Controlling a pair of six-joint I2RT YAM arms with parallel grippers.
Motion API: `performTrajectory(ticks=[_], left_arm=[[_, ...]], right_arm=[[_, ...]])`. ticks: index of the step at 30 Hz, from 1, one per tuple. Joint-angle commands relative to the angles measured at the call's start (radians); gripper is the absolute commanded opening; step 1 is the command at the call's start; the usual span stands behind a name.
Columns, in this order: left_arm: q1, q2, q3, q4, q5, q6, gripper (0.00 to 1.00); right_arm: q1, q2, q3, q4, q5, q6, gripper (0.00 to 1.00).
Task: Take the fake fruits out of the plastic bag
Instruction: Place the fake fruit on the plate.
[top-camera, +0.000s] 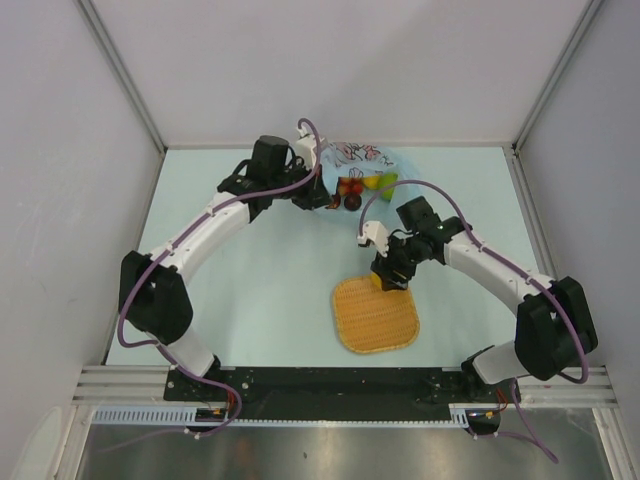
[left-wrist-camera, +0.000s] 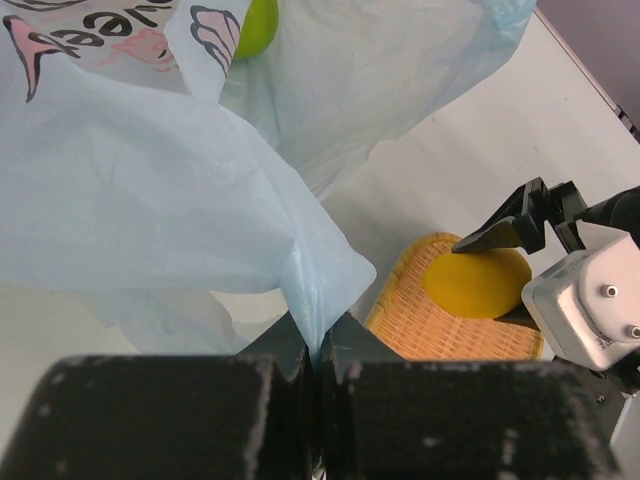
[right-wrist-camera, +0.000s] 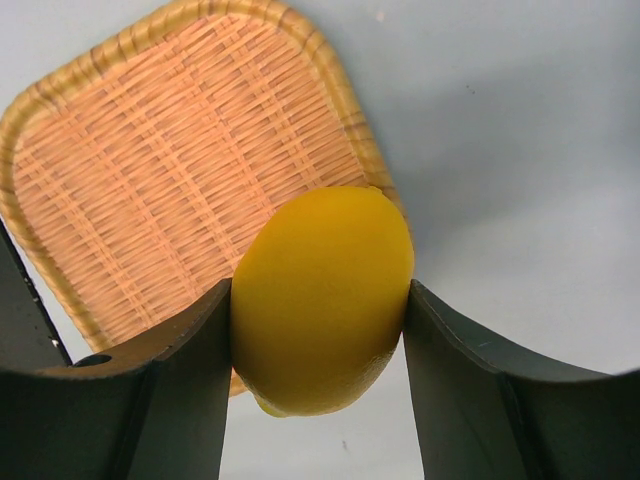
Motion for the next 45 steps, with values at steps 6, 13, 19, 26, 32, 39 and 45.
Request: performTrajectory(ticks=[6, 13, 19, 26, 32, 39, 45], left_arm=[[-0.016, -0.022, -0.01, 0.028, -0.006, -0.011, 0.0], [-0.02, -0.023, -0.015, 0.027, -0.014, -0.006, 0.0], [-0.023, -0.014, -0.006, 0.027, -0.016, -0.005, 0.0], [-0.023, 0.0, 0.004, 0.025, -0.011, -0.003, 0.0], [-0.023, 0.012, 0.011, 0.025, -0.008, -0.003, 0.0], [-0.023, 0.014, 0.017, 0.022, -0.006, -0.002, 0.0], [-0.023, 0.017, 0.021, 0.024, 0.0, -0.002, 0.0]], right_arm=[[-0.007, 0.076, -0.029, 0.007, -0.021, -0.099, 0.39], [-0.004, 0.107, -0.034, 0.015, -0.021, -0.097, 0.57], [-0.003, 0.11, -0.032, 0.016, -0.011, -0.094, 0.74], [-0.006, 0.072, -0.032, 0.003, 0.004, -0.1, 0.82], [-0.015, 0.047, -0.025, -0.016, 0.004, -0.105, 0.83], [-0.05, -0.022, 0.081, -0.104, -0.105, -0.096, 0.84], [-0.088, -0.022, 0.265, 0.065, -0.173, 0.187, 0.81]])
